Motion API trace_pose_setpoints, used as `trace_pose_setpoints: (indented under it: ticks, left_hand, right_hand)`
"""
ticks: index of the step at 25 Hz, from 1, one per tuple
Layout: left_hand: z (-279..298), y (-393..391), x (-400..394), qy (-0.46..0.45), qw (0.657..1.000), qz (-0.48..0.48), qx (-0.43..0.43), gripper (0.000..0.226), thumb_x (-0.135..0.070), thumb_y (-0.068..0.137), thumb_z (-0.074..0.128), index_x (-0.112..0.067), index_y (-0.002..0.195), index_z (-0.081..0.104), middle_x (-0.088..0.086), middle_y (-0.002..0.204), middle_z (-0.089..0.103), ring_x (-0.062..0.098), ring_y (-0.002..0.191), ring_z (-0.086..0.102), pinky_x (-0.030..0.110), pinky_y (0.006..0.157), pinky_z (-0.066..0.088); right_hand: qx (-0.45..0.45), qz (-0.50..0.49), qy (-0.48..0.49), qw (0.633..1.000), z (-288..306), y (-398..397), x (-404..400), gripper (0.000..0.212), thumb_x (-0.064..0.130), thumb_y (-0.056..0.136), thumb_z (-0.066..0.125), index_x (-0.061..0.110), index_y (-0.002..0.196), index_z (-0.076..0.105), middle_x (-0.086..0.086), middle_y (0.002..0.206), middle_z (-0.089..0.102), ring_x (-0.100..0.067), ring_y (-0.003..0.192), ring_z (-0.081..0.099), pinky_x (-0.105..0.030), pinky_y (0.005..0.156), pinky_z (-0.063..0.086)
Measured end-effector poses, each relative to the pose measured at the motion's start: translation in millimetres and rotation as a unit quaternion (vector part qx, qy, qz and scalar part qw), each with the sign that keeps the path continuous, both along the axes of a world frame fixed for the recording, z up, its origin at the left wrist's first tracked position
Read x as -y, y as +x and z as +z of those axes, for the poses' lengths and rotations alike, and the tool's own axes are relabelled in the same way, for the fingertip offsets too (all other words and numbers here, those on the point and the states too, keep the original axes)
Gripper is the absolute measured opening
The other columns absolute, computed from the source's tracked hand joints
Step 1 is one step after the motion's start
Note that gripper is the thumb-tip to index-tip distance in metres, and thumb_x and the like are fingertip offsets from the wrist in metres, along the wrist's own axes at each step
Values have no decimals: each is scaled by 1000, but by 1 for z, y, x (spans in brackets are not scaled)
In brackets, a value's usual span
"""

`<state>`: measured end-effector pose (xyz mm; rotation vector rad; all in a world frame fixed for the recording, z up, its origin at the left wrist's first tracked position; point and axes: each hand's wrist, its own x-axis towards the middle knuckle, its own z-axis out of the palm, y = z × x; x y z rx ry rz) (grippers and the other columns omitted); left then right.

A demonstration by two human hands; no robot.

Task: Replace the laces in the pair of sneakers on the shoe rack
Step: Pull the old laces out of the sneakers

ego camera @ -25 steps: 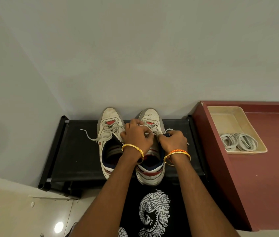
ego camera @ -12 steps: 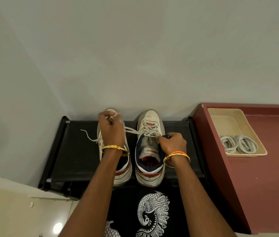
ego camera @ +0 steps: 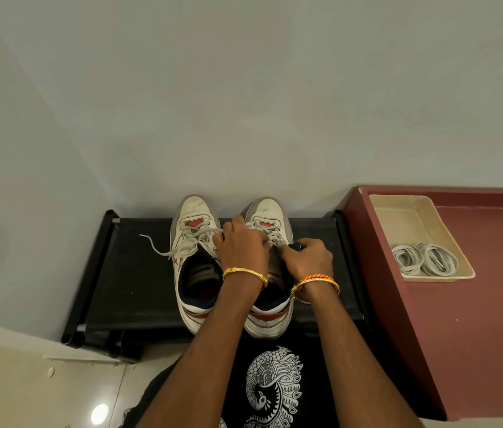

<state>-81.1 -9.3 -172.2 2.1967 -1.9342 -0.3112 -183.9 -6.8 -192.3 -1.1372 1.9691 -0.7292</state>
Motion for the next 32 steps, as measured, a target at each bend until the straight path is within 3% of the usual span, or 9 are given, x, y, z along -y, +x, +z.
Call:
trace_pose_setpoints:
  ticks: [4, 8, 10, 13, 17, 20, 24, 29, 32]
  left_hand:
    - [12, 16, -6, -130, 973, 89, -169, 12, -31, 86, 64, -27, 91, 74, 3, 113, 48, 22, 113, 41, 39, 94, 25]
    - [31, 55, -4, -330, 791, 268, -440, 10, -11, 83, 62, -20, 82, 58, 10, 112, 50, 22, 98, 52, 30, 94, 45]
    - [33, 77, -4, -356, 753, 382, -401, 21, -13, 84, 55, -5, 103, 57, 13, 120, 45, 25, 105, 51, 31, 97, 43]
    - [30, 85, -11, -263, 819, 420, -290, 79, -22, 75, 65, -7, 143, 26, 13, 149, 22, 29, 140, 21, 47, 113, 13]
    - [22, 53, -23, -75, 978, 106, -162, 83, -37, 77, 66, -14, 145, 23, 12, 152, 20, 27, 142, 13, 43, 116, 9]
    - [11, 30, -27, 51, 995, 4, -80, 52, -37, 86, 54, -14, 131, 41, 7, 135, 44, 24, 130, 37, 45, 116, 5]
    - [-1, 25, -19, 52, 998, 16, -14, 30, -41, 91, 46, -20, 105, 62, 1, 106, 64, 23, 114, 52, 48, 115, 3]
    - [-5, 15, -17, 51, 998, 38, 25, 35, -44, 96, 37, -26, 109, 65, -1, 106, 67, 23, 119, 47, 48, 113, 4]
    - [-6, 16, -18, 50, 998, 31, 29, 35, -41, 97, 38, -27, 119, 61, 0, 116, 64, 23, 123, 44, 49, 113, 4]
  right_hand:
    - [-12, -8, 5, 1000, 2, -1, 0, 23, 30, 83, 64, 12, 95, 70, -10, 95, 69, -22, 77, 60, -26, 64, 48]
    - [-13, -10, 5, 1000, 4, -1, -1, 23, 31, 83, 64, 13, 96, 70, -9, 95, 69, -22, 78, 60, -28, 66, 49]
    - [-23, -3, 0, 1000, 5, 0, -1, 19, 29, 84, 64, 14, 94, 68, -9, 98, 68, -22, 81, 60, -29, 68, 49]
    - [-109, 49, -63, 991, 8, 6, -1, 17, 22, 85, 63, 15, 101, 65, -8, 105, 63, -23, 94, 59, -29, 71, 47]
    - [-263, 206, -141, 932, 10, 21, 6, 31, 15, 88, 57, 18, 118, 63, -7, 122, 52, -26, 114, 41, -36, 90, 41]
    - [-360, 237, -107, 896, 9, 31, 7, 28, 20, 91, 52, 18, 117, 63, -8, 131, 43, -28, 122, 32, -39, 96, 33]
    - [-381, 240, -78, 889, 3, 35, 13, 29, 25, 91, 53, 16, 116, 64, -10, 142, 34, -31, 130, 26, -42, 101, 31]
    - [-331, 217, -77, 915, 1, 30, 15, 26, 28, 90, 55, 18, 112, 67, -7, 140, 37, -29, 127, 32, -41, 100, 34]
    - [-232, 56, -151, 959, 3, 18, 16, 19, 22, 85, 57, 9, 96, 66, -11, 124, 49, -30, 112, 47, -38, 89, 40]
